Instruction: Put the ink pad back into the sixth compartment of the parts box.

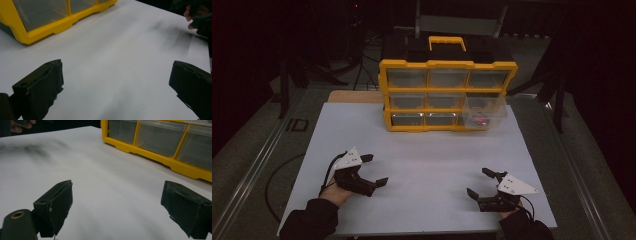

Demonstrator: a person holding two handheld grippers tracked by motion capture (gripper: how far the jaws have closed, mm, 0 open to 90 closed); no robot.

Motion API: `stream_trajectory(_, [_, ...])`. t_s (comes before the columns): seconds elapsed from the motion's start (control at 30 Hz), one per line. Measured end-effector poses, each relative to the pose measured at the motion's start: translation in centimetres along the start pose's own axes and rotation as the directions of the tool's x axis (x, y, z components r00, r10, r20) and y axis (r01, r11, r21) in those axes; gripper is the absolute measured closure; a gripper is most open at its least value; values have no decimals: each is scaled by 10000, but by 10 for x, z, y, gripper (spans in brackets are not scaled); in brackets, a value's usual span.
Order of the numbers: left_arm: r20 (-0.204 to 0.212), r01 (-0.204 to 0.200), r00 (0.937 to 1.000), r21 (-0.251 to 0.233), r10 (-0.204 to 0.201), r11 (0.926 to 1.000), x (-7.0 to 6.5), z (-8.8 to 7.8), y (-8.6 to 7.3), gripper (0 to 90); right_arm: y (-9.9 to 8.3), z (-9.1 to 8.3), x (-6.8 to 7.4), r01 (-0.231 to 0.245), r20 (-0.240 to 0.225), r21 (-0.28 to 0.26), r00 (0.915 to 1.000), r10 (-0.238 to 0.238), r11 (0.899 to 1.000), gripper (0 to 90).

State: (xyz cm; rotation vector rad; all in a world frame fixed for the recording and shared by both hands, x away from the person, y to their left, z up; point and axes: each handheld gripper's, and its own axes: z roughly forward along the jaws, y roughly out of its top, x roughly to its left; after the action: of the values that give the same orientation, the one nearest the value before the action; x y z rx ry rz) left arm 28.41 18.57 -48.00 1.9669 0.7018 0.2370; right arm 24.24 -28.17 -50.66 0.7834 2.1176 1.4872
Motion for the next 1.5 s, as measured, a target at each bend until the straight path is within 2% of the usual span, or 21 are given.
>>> stream_trajectory(0.13, [-136,167,9998,-107,-169,9998,-1,-6,-11,3,0,0,0,6,14,25,10000,-6,10000,104])
stream_trajectory(0.17, [-280,113,9995,-187,-118,9998,-2,-8,-14,3,0,0,0,21,16,28,10000,-21,10000,104])
stream_trajectory(0.3, [-77,291,9995,-338,-293,9990,-4,-14,-23,3,-1,1,0,44,22,52,10000,-44,10000,104])
stream_trajectory(0.47, [-420,301,9986,-468,-320,9985,-6,-20,-33,3,0,1,1,78,41,76,10000,-78,9999,104])
stream_trajectory(0.67, [-329,473,9982,-702,-497,9964,-5,-25,-42,3,-1,1,1,156,32,116,9999,-157,9998,104])
stream_trajectory(0.83, [-515,447,9975,-545,-475,9975,-9,-26,-51,3,-1,1,0,125,38,147,9999,-126,9998,104])
stream_trajectory(0.93, [-794,440,9956,-649,-491,9969,-9,-27,-54,3,-1,1,1,140,19,159,9999,-140,9998,104])
stream_trajectory(1.0, [-834,467,9951,-679,-523,9966,-9,-29,-55,3,-1,1,1,169,23,134,9999,-169,9998,104])
stream_trajectory(1.23, [-886,546,9943,-552,-594,9970,-7,-26,-60,3,-1,2,0,163,-28,189,9999,-163,9997,104])
stream_trajectory(1.5, [-863,691,9934,-740,-755,9949,-5,-28,-61,3,-3,4,1,161,-45,284,9999,-159,9995,104])
